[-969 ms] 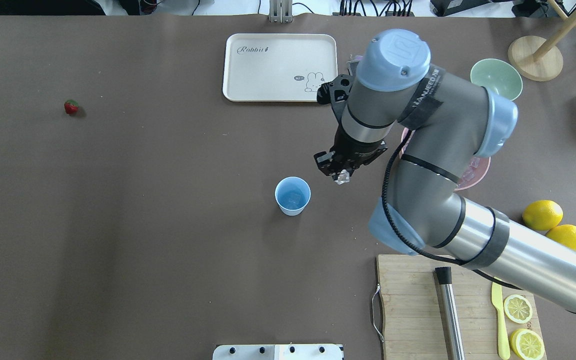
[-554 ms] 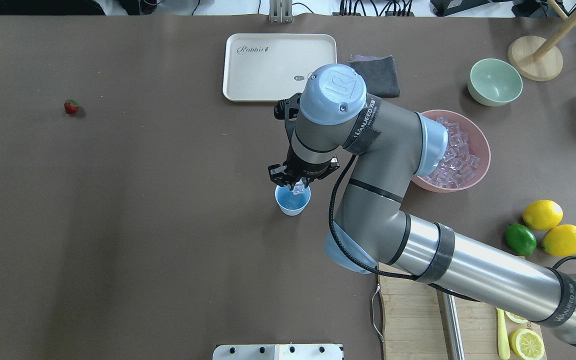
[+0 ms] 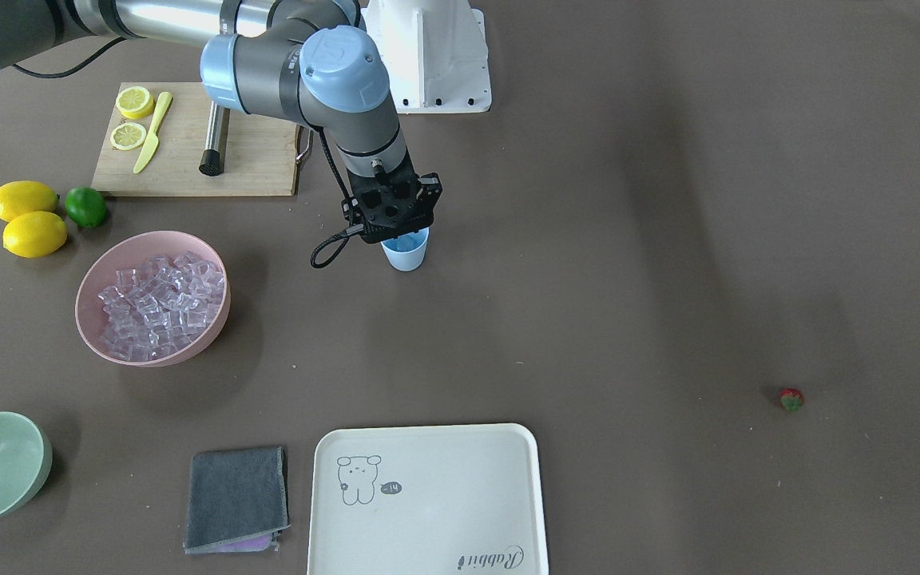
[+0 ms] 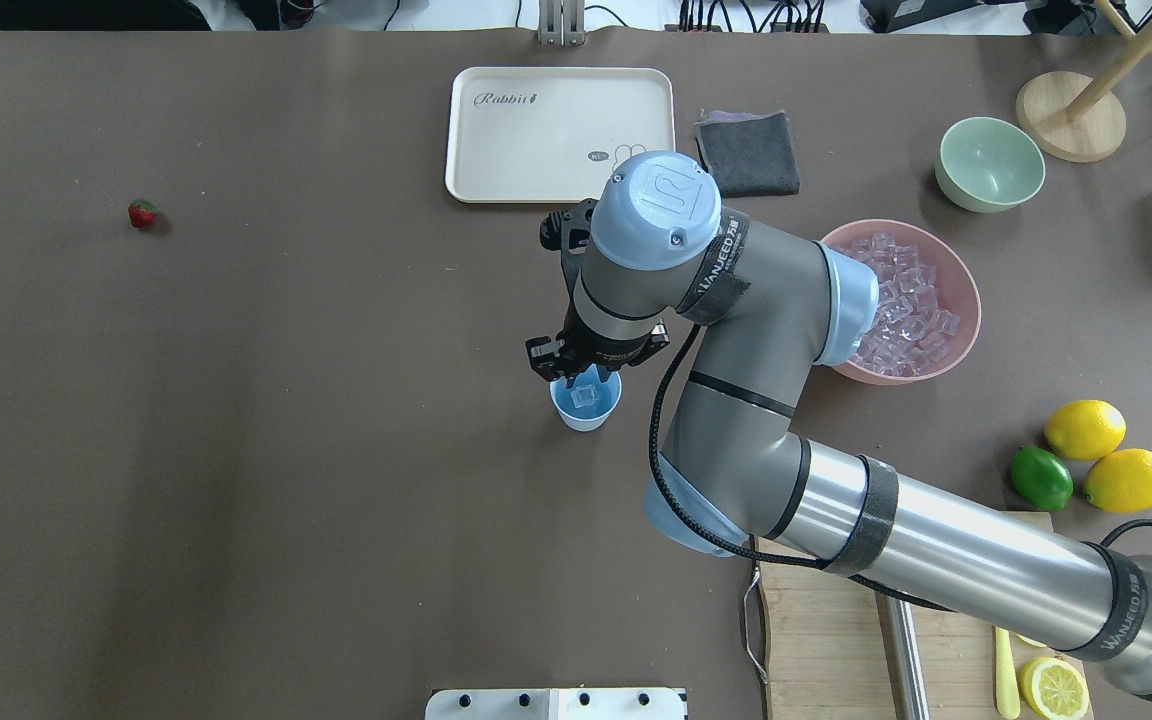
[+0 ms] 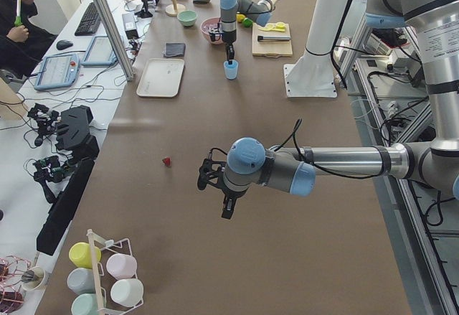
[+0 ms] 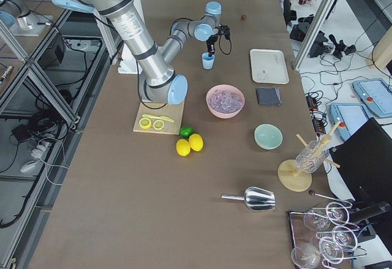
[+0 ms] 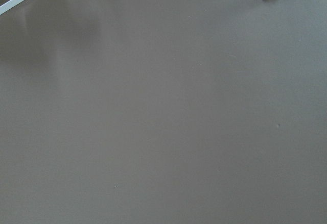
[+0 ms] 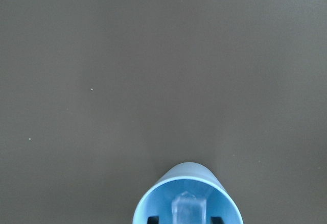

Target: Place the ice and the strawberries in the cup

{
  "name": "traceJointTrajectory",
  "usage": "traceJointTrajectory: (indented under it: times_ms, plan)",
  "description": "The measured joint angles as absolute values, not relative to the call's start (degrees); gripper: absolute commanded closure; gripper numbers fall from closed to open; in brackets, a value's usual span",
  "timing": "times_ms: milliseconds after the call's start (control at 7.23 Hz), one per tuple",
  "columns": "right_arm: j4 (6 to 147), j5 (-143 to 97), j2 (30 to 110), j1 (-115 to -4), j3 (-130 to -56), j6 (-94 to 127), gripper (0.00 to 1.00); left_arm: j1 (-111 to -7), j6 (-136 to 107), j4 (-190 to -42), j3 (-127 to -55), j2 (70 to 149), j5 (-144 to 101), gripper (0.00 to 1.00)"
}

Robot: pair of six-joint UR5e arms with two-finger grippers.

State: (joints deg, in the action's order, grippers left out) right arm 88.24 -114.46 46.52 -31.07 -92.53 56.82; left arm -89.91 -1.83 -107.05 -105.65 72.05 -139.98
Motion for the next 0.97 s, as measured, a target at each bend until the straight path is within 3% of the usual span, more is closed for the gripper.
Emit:
traceJointTrajectory:
  times_ms: [415, 969]
  plan:
    - [91.6, -116.6, 47.6, -33.9, -96.0, 57.3, 0.01, -89.9, -1.8, -107.0, -105.4, 72.0, -139.8, 0.02]
    - [99.0, -127.8, 62.9, -54.0, -105.6, 30.7, 0.01, -89.7, -3.7, -107.2, -105.7, 72.8, -139.5, 0.02]
